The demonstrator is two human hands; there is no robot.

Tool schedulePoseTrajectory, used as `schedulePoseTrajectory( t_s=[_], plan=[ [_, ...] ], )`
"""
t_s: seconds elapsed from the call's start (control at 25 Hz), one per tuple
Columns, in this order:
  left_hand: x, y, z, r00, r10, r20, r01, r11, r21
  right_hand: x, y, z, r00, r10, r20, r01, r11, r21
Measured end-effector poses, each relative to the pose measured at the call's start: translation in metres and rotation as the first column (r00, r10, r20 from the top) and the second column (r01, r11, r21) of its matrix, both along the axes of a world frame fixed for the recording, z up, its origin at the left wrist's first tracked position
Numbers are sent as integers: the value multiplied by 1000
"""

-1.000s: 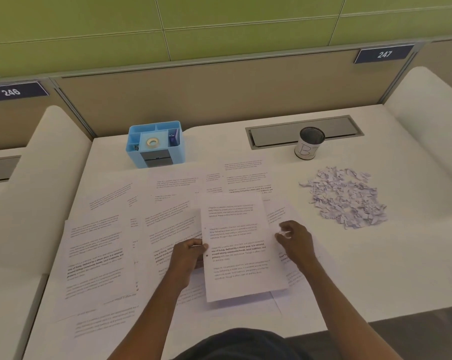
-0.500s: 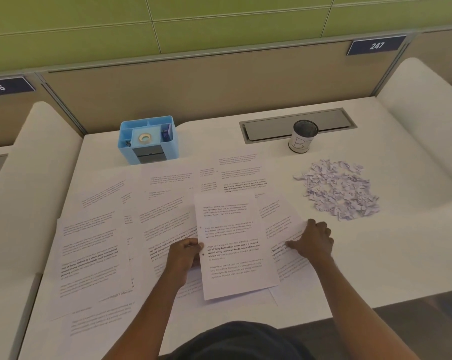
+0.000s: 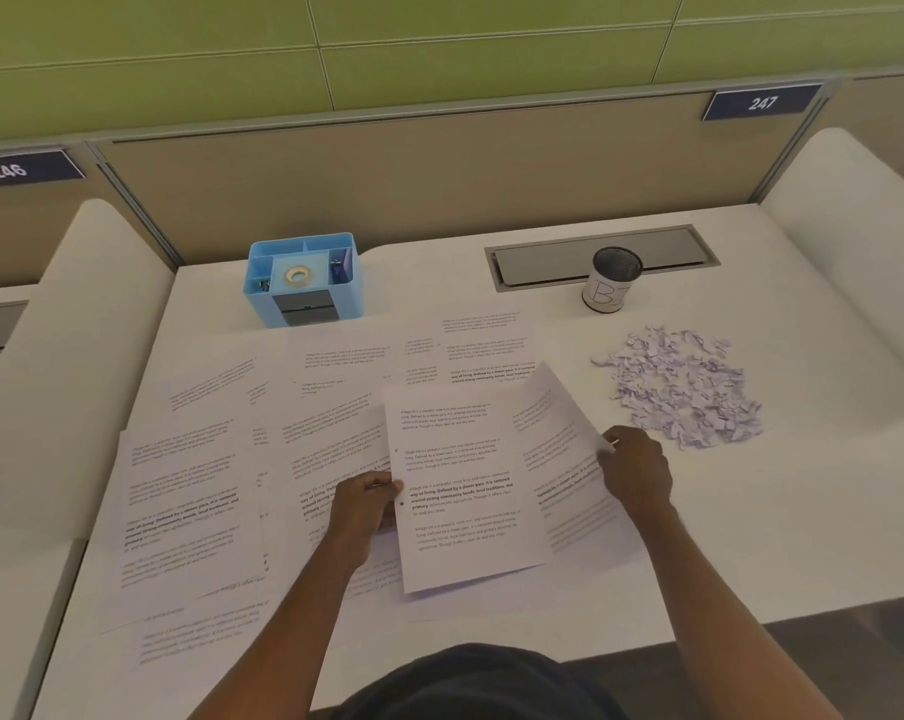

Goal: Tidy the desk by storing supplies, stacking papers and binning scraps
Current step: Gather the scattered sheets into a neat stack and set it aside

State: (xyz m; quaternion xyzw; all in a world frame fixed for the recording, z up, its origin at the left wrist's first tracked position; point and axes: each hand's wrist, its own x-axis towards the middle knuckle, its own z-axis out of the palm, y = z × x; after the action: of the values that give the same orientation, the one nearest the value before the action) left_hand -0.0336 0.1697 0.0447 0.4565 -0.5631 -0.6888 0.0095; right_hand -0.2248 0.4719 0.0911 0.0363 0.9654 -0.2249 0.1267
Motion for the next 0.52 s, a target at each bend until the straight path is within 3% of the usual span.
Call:
schedulePoseTrajectory(
  t_s=[0.16, 0.32, 0.52],
  plan=[
    [-2, -3, -3, 1000, 10, 5, -10, 1000, -26, -6, -24, 61, 977, 19, -214, -15, 1000, 18],
    [-3, -2, -3, 1000, 12, 17, -12, 999, -40, 1, -45, 116, 920, 24, -391, -59, 995, -79],
    [-3, -4, -9, 999, 18, 31, -18, 1000, -19, 12, -60, 135, 889, -6, -458, -140, 949, -284]
  ],
)
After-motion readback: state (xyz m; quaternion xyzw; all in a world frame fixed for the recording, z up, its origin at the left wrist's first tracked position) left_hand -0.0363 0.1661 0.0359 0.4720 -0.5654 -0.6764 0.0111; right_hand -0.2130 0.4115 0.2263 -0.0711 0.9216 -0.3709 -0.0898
